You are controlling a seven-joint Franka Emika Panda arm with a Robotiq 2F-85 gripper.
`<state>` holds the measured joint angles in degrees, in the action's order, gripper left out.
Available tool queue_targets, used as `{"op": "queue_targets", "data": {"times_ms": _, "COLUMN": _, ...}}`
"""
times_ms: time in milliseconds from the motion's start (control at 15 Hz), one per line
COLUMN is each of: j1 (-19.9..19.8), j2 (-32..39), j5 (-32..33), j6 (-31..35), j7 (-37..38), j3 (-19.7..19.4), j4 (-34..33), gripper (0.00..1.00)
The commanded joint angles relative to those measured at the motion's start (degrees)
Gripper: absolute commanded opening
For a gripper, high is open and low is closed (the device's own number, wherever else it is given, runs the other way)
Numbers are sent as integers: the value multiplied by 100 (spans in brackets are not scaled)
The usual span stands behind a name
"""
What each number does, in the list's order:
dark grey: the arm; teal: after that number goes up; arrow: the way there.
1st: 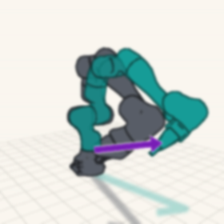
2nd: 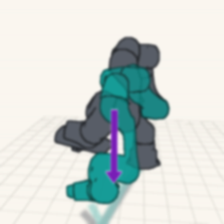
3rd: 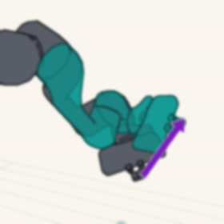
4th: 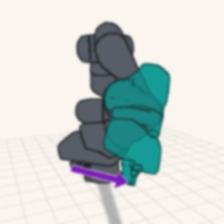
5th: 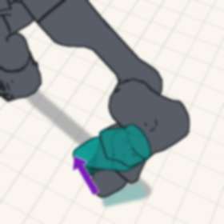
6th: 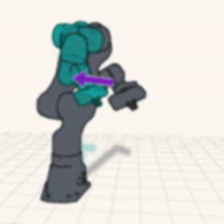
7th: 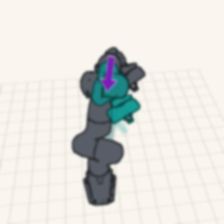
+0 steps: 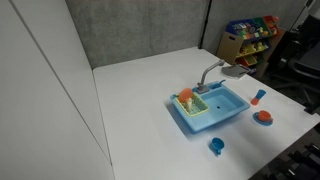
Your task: Put the orange mig on the back right corner of the toy sink
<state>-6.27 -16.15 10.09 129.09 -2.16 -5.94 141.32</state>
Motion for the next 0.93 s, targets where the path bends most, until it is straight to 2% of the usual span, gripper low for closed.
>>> {"op": "queue_targets", "data": {"times_ms": 0, "j1": -141, "j2": 256, "j5": -226, "j6": 205, "j7": -97, "j3": -235, "j4": 62, "gripper": 100}}
{"op": "queue_targets", "data": {"times_ms": 400, "j1": -257, "j2": 807, "j5": -674, "j6": 661, "j7": -265, "j3": -519, "j4": 294, "gripper": 100}}
{"op": "queue_targets", "data": {"times_ms": 867, "j1": -386, "j2": 1857, "j5": -863, "j6": 1477, "j7": -259, "j3": -582, "j4": 351, "gripper": 100}}
